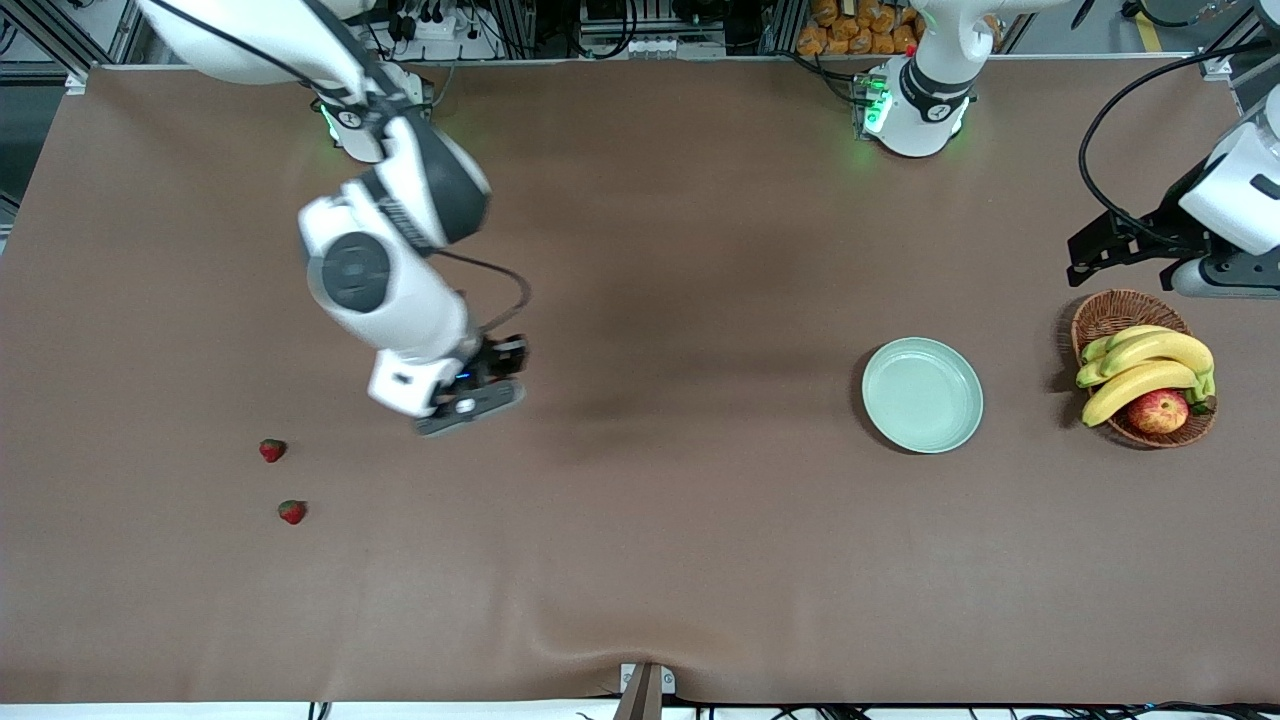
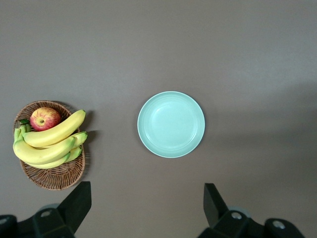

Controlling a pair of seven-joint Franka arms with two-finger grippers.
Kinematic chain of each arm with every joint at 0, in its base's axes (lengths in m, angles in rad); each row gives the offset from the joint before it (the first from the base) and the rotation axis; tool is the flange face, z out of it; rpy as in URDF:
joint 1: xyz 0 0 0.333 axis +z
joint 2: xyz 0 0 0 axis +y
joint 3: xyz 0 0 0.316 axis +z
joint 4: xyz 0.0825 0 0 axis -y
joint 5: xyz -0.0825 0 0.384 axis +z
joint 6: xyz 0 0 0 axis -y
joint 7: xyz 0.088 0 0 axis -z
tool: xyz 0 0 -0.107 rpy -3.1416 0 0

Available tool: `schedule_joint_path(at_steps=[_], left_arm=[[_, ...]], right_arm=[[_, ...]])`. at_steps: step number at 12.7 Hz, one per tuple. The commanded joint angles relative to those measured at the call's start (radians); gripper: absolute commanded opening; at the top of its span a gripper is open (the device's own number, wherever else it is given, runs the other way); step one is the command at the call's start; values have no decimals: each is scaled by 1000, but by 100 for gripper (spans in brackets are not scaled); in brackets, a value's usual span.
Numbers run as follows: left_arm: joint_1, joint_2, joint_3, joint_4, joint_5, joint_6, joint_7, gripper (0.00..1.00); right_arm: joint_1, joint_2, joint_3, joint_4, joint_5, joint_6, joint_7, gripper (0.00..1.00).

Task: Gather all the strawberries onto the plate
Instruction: 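Grasp one red strawberry with the right gripper and lift it, then carry the strawberry to the table middle and open the right gripper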

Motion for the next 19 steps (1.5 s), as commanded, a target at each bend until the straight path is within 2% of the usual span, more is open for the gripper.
schedule_joint_path(at_steps=[1, 4, 10, 14, 16, 17, 18, 19], left_arm=[[5, -12, -18, -8, -5, 3, -7, 100], [5, -10, -18, -6, -5, 3, -7, 100], [2, -6, -19, -8, -5, 6, -8, 100], [2, 5, -30, -9, 0, 9, -8, 100], [-1, 9, -31, -11, 0, 9, -10, 100], [-1, 17, -36, -11, 0, 11, -10, 100], [1, 20, -45, -8, 1, 18, -11, 100], [1, 26, -45, -8, 1, 28, -11, 100]], right_arm=[[79, 55, -7, 11, -18, 53, 116, 6], [144, 120, -8, 17, -19, 126, 234, 6], [231, 228, -19, 46, -21, 260, 316, 7], [340, 272, -109, 63, -19, 287, 345, 8], [375, 292, -134, 64, -21, 310, 362, 14], [382, 296, -140, 64, -21, 310, 363, 44], [386, 296, -143, 64, -21, 310, 363, 99], [386, 294, -145, 66, -21, 307, 363, 100]])
